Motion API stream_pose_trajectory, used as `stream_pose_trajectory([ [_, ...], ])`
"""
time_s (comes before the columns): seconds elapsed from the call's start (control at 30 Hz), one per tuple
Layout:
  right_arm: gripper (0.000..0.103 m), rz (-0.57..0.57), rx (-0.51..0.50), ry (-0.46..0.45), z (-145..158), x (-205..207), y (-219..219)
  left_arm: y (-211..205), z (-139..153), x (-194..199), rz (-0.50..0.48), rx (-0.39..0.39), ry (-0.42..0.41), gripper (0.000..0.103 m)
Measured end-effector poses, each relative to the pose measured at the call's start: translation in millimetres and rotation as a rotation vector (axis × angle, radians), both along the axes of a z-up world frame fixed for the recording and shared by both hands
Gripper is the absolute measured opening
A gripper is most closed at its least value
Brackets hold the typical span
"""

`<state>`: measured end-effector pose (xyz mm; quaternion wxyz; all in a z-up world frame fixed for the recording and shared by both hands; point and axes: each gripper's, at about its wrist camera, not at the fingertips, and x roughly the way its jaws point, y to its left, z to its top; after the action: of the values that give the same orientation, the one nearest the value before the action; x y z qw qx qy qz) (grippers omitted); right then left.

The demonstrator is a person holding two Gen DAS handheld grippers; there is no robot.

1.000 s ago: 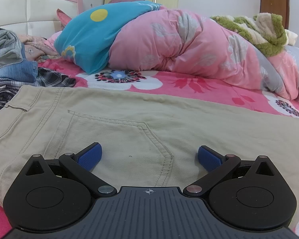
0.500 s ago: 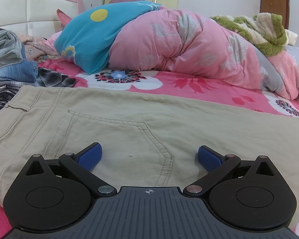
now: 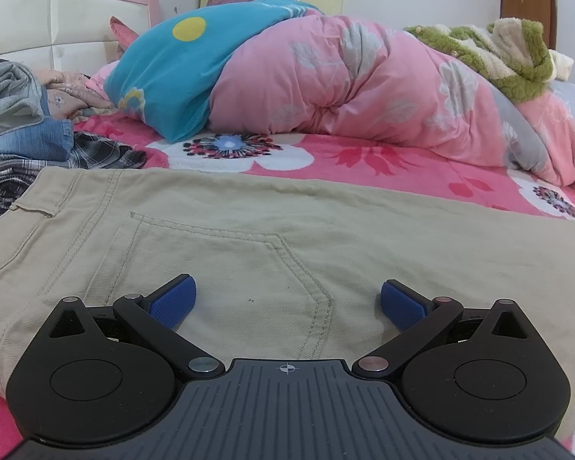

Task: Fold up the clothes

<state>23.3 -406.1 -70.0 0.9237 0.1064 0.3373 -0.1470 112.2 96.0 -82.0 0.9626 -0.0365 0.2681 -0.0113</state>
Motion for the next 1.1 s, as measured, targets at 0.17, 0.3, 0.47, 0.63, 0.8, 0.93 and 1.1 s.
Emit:
stream_pose_trajectory([
  [0.17,0.05,0.15,0.03,-0.09,19.3,37.2,58.4,-0.8,-0.1,-0.5,0.0,0.004,0.001,0.103],
  [0.3,0.058,0.199,0.039,-0.087,0.2,61.0,93.1,-0.5,0.0,-0.3,-0.001,0.005,0.001,0.103],
  [0.47,0.068,0.264,-0.135,-0.063,-38.1,61.9,124.6,-1.5,0.0,0.1,0.0,0.012,0.003,0.103],
  [0.63,0.091,0.25,-0.168,-0.025,-36.8,61.0,129.4,-2.3,-0.4,-0.3,0.001,0.016,0.004,0.103],
  [0.8,0.103,0.258,-0.144,-0.004,-37.6,56.0,127.8,-2.8,-0.4,-0.3,0.002,0.018,0.004,0.103],
  [0.93,0.103,0.249,-0.124,0.01,-37.0,56.0,127.2,-2.7,-0.5,-0.3,0.002,0.019,0.004,0.103],
  [1.1,0.103,0.265,-0.08,0.037,-33.2,58.4,121.2,-2.6,-0.5,-0.6,0.002,0.019,0.005,0.103],
])
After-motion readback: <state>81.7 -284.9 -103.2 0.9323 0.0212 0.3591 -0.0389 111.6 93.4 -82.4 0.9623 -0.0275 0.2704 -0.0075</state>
